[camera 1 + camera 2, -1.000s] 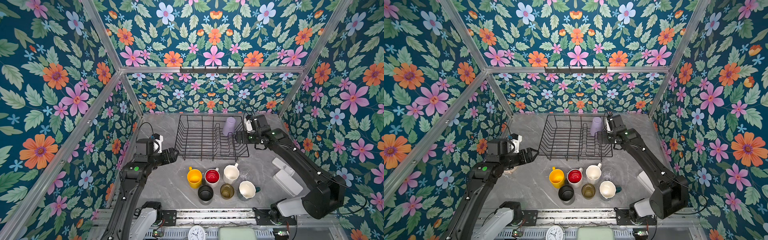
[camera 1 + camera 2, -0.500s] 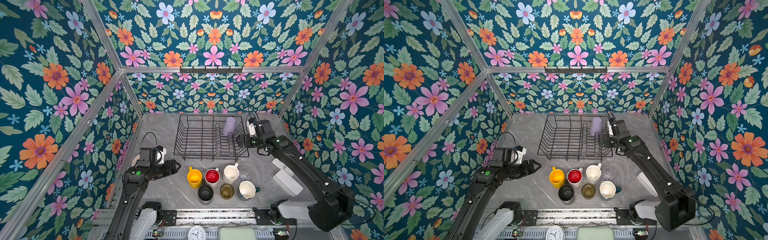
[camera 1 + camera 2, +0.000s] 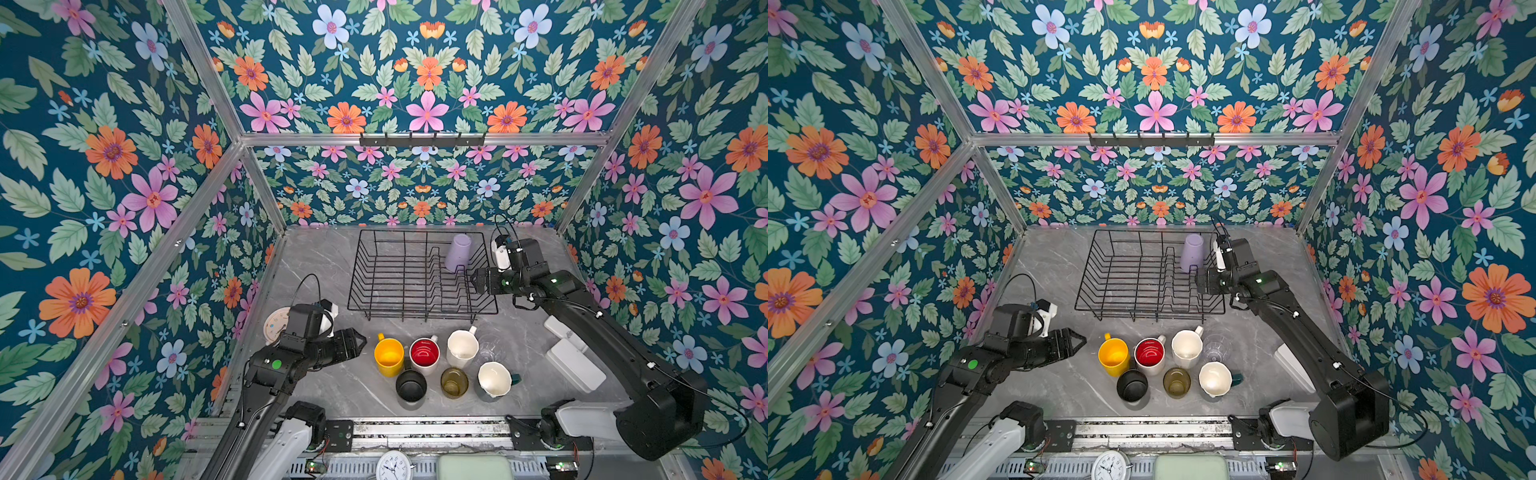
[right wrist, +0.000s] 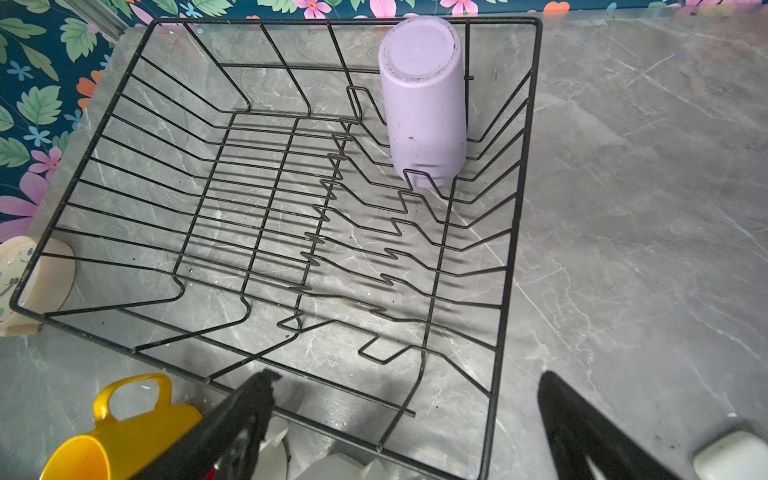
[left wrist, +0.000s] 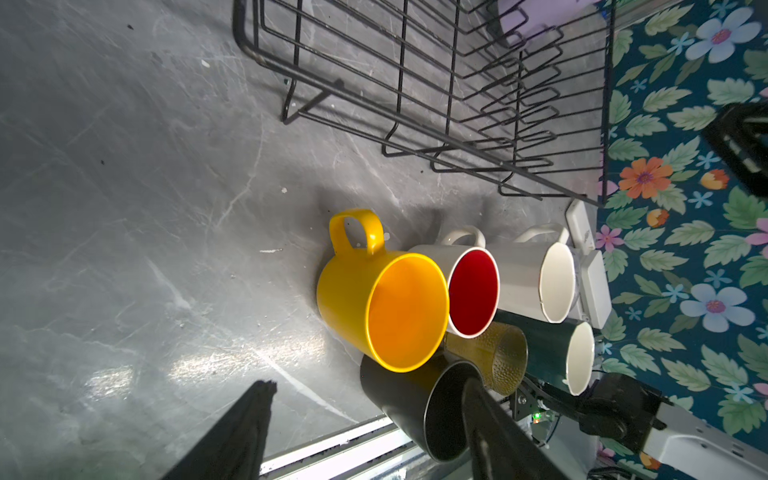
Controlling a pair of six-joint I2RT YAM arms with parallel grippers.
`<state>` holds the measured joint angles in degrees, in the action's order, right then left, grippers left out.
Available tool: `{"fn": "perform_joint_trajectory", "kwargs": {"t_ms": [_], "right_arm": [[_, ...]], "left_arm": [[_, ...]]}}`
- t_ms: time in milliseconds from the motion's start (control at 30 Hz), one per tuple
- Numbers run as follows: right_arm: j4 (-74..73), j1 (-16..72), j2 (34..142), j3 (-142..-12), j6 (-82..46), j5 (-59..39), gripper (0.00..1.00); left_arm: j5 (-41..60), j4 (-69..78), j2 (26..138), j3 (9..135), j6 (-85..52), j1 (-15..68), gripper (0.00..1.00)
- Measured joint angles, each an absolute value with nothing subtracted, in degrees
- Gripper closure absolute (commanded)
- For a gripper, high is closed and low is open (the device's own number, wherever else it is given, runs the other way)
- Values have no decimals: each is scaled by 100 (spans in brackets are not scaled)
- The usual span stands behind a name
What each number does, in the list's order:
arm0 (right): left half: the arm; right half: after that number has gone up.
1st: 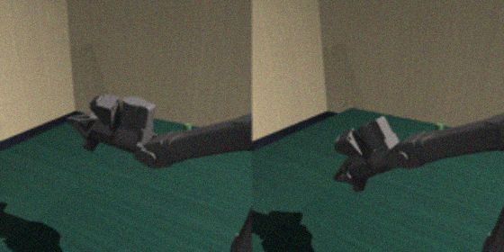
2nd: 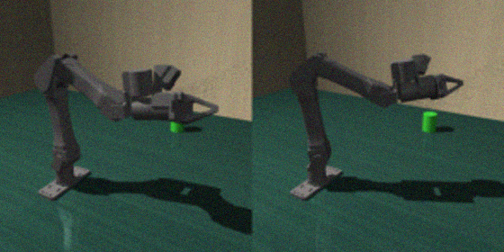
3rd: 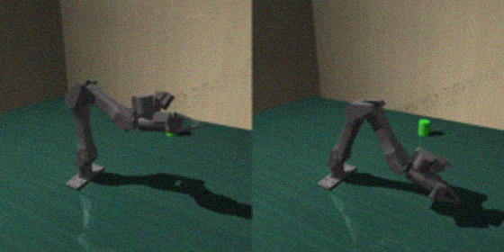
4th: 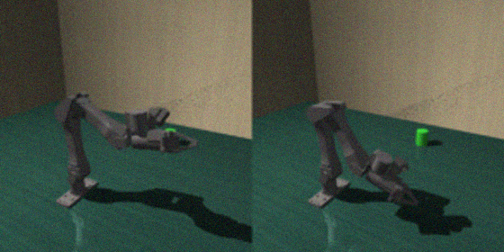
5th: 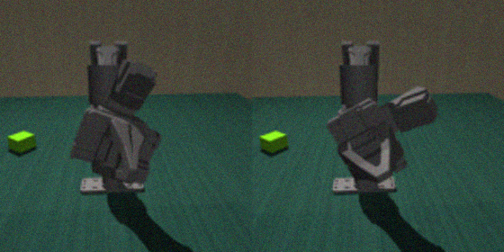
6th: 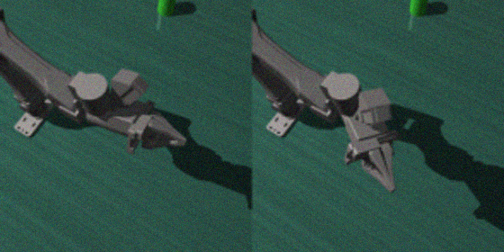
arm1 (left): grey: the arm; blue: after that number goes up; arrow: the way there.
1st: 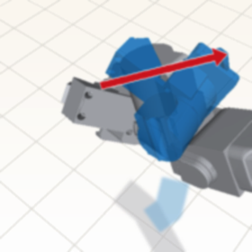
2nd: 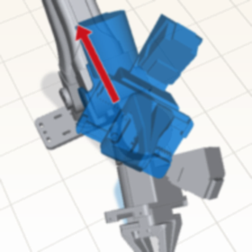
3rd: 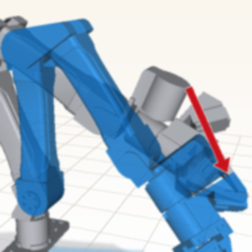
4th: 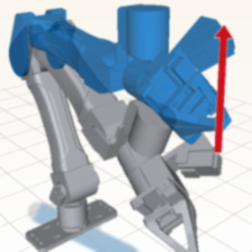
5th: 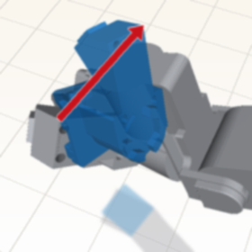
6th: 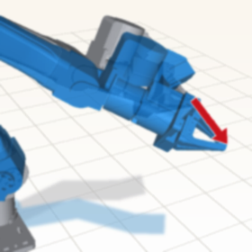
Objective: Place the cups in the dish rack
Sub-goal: 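Move the left gripper down toward the yellow mug nearest the rack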
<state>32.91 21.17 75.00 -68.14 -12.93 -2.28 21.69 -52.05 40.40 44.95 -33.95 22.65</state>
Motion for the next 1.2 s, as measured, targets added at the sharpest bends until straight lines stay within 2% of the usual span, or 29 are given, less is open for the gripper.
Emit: {"fn": "perform_joint_trajectory", "kwargs": {"t_ms": [200, 333, 567, 1200], "right_arm": [[3328, 2117, 7481, -6816, -1201, -239, 1], [3323, 2117, 7358, -6683, -1194, -263, 1], [3323, 2117, 7166, -6390, -1278, -298, 1], [3258, 2117, 7105, -6219, -1347, -349, 1]], "left_arm": [[1229, -4777, 4626, 4536, -4160, 3848, 30], [644, -4683, 4967, 4619, -4501, 4440, 31], [-30, -4969, 4965, 4600, -4757, 4574, 32], [45, -4377, 5749, 4219, -4609, 4578, 42]]}}
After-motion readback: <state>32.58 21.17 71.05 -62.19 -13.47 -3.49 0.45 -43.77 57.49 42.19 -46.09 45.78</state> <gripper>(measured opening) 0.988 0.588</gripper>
